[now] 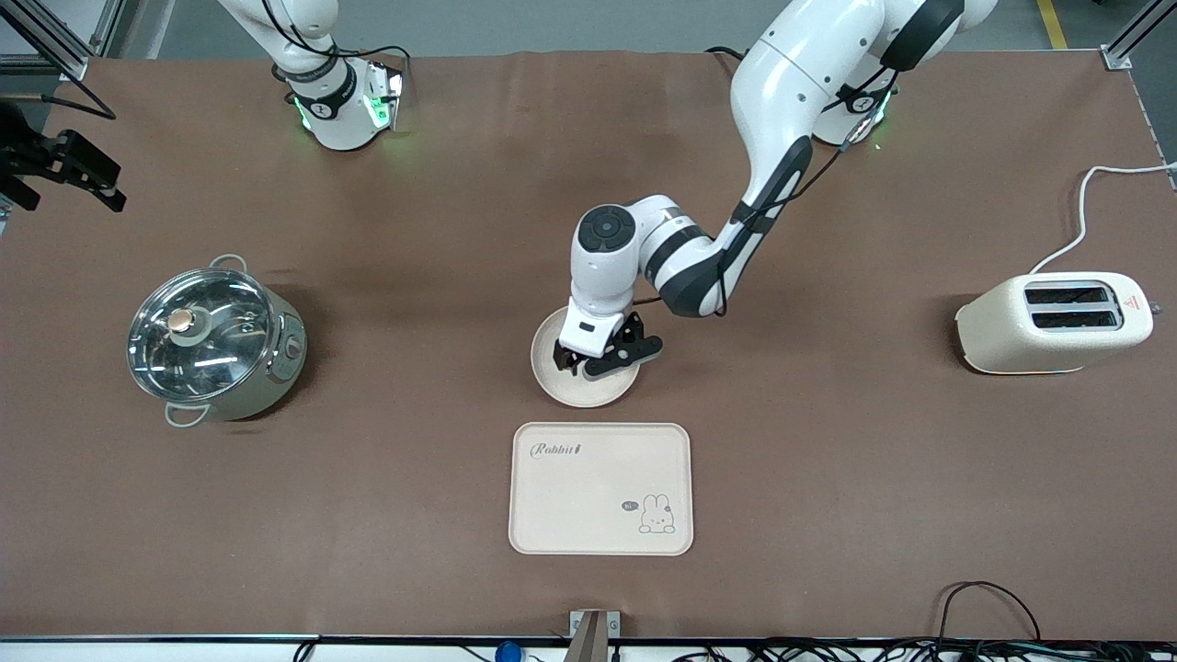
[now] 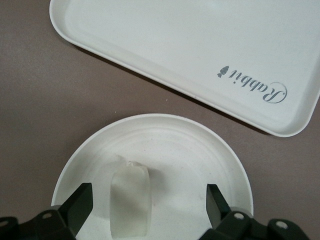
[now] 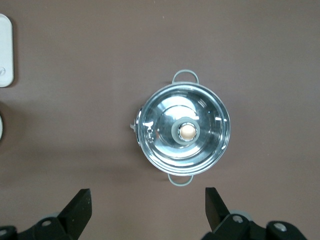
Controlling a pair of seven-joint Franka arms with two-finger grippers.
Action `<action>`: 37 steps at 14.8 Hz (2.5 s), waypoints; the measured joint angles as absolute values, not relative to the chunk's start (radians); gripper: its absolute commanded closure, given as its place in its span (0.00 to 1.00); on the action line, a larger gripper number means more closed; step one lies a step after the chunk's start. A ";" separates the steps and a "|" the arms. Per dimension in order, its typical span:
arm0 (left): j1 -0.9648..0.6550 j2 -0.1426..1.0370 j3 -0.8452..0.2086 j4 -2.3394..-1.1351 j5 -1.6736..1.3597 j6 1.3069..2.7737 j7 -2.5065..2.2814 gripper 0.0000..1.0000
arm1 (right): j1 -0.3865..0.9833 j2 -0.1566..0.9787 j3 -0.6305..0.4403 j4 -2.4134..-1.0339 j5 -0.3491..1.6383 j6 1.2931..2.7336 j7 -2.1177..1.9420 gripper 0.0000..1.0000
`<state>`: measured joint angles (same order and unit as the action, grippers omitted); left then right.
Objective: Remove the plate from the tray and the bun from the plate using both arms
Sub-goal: 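Lower the left gripper onto the white bun and grasp it, then lift the bun and carry it toward the toaster with the left gripper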
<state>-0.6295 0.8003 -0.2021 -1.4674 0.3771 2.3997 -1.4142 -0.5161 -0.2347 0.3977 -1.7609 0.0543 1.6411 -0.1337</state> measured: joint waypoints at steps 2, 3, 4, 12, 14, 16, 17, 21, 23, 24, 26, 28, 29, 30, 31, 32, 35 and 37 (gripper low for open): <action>-0.633 0.812 -0.202 -1.472 0.421 2.400 -1.450 0.16 | -0.501 -0.203 0.402 -1.731 0.054 1.641 -0.134 0.00; -0.632 0.816 -0.202 -1.475 0.431 2.400 -1.458 0.35 | -0.485 -0.186 0.403 -1.719 0.054 1.642 -0.134 0.00; -0.632 0.819 -0.201 -1.480 0.433 2.404 -1.459 0.51 | -0.466 -0.173 0.405 -1.710 0.054 1.642 -0.134 0.00; -0.631 0.824 -0.198 -1.504 0.435 2.500 -1.508 1.00 | -0.159 -0.156 0.081 -1.694 0.033 1.615 -0.154 0.00; -0.628 0.823 -0.197 -1.502 0.435 2.503 -1.508 1.00 | -0.148 -0.148 0.067 -1.681 0.033 1.615 -0.159 0.00; -0.610 0.812 -0.195 -1.493 0.436 2.478 -1.463 1.00 | -0.129 -0.139 0.066 -1.664 0.033 1.614 -0.158 0.00; -0.591 0.801 -0.195 -1.487 0.436 2.458 -1.418 1.00 | -0.110 -0.135 0.055 -1.659 0.032 1.613 -0.156 0.00; -0.481 0.752 -0.204 -1.475 0.398 2.433 -1.169 1.00 | 0.015 -0.120 -0.092 -1.653 0.032 1.611 -0.156 0.00; -0.430 0.749 -0.204 -1.473 0.375 2.432 -1.036 1.00 | -0.008 -0.106 -0.087 -1.651 0.032 1.611 -0.156 0.00; -0.407 0.758 -0.204 -1.474 0.369 2.437 -0.979 1.00 | -0.015 -0.093 -0.083 -1.638 0.032 1.612 -0.156 0.00; -0.372 0.796 -0.204 -1.472 0.367 2.483 -0.916 1.00 | -0.016 -0.047 -0.077 -1.572 0.032 1.594 -0.155 0.00; -0.359 0.835 -0.205 -1.463 0.367 2.518 -0.899 1.00 | -0.016 0.003 -0.072 -1.502 0.031 1.556 -0.155 0.00; -0.360 0.845 -0.205 -1.456 0.367 2.523 -0.898 1.00 | -0.016 0.023 -0.071 -1.478 0.031 1.549 -0.155 0.00; -0.361 0.848 -0.206 -1.451 0.367 2.524 -0.898 1.00 | -0.016 0.039 -0.070 -1.462 0.031 1.546 -0.155 0.00; -0.362 0.847 -0.207 -1.445 0.367 2.524 -0.898 1.00 | -0.016 0.050 -0.070 -1.452 0.031 1.544 -0.155 0.00; -0.362 0.844 -0.207 -1.440 0.367 2.522 -0.895 1.00 | -0.016 0.056 -0.069 -1.447 0.031 1.543 -0.155 0.00; -0.335 0.775 -0.209 -1.498 0.367 2.490 -0.828 1.00 | -0.016 0.059 -0.068 -1.444 0.031 1.537 -0.154 0.00; -0.278 0.670 -0.229 -1.613 0.367 2.472 -0.757 1.00 | -0.016 0.059 -0.067 -1.444 0.031 1.527 -0.154 0.00</action>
<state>-0.2776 0.6697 -0.2286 -1.6131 0.3669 2.4718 -0.7566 -0.0155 0.0588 -0.0668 -1.4441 0.0312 1.5270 -0.1543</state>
